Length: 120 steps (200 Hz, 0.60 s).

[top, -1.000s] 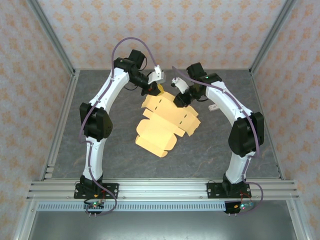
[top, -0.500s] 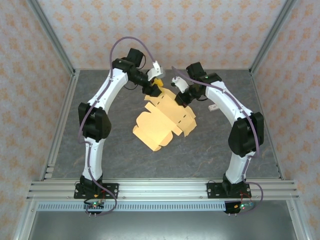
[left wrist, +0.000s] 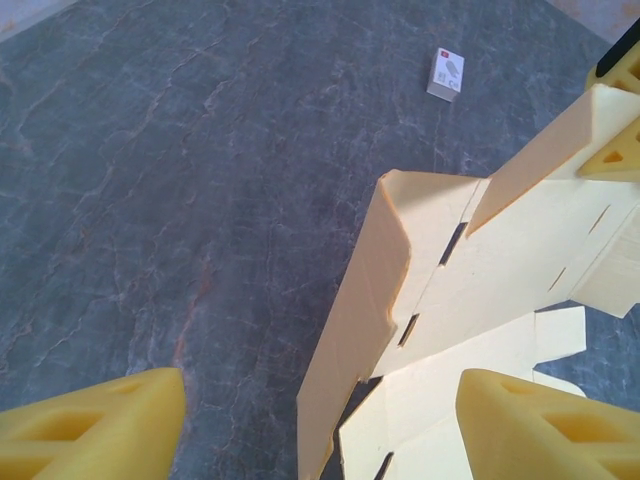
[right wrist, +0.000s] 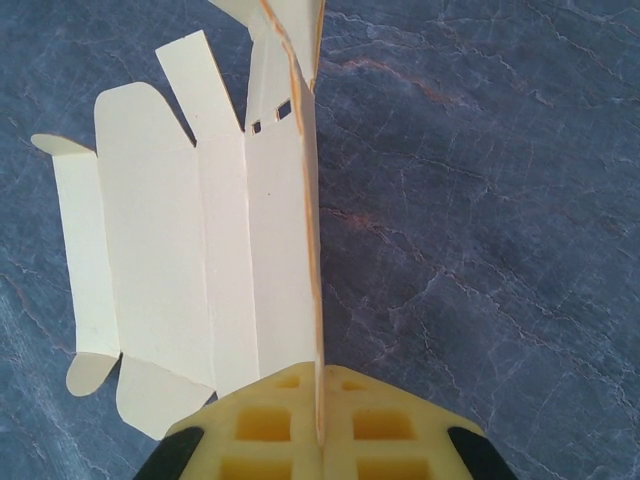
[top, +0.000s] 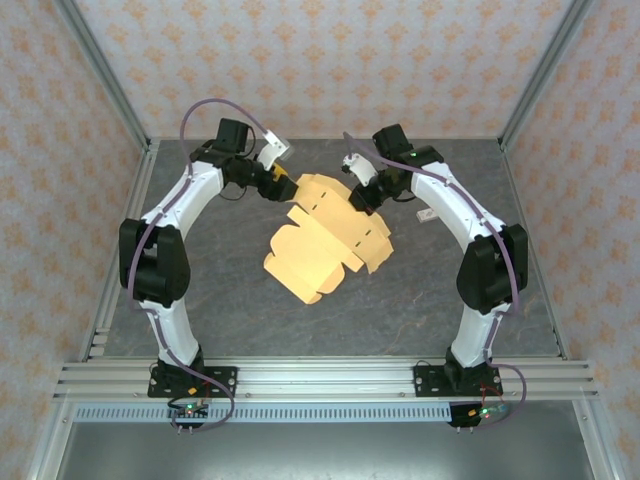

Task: Fold the paper box

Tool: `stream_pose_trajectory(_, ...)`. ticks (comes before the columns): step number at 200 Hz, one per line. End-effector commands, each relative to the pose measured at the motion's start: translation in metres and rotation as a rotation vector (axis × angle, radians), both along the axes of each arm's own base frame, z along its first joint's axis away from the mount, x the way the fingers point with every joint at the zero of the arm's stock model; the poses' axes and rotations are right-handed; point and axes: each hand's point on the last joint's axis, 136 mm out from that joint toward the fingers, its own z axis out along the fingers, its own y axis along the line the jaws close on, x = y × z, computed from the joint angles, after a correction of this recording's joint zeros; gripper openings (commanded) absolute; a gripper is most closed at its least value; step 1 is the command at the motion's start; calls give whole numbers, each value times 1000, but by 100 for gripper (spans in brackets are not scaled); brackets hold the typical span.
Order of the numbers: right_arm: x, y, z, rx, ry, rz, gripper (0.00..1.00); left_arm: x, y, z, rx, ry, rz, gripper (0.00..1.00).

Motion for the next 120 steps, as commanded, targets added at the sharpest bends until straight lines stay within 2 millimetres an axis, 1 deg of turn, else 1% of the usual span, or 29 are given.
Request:
stream_pose_trajectory(1,-1,2,16,39,-45,21,0,-6,-13,-8,-63,36,-96,74)
stream_pose_trajectory(8,-1,2,17,37,-46,21,0,-9,-17,-8,-81,38,-123,77)
stream_pose_trajectory(25,1,2,17,38,-50,17,0,-21,-26,-10,-108,48,-191,78)
stream_pose_trajectory(33,1,1,18,38,-52,18,0,-23,-28,-13,-107,51,-203,78)
stream_pose_trajectory(46,1,3,21,50,-58,25,0,-21,-32,-20,-101,56,-213,78)
stream_pose_trajectory(61,-2,5,26,69,-65,42,0,-14,-34,-27,-93,75,-215,78)
stream_pose_trajectory(91,-4,6,28,74,-65,53,0,-11,-44,-25,-96,88,-263,79)
stream_pose_trajectory(103,-3,6,28,74,-68,50,0,-14,-49,-25,-97,89,-285,76)
stream_pose_trajectory(120,2,4,29,59,-85,23,0,-20,-51,-20,-121,97,-309,65)
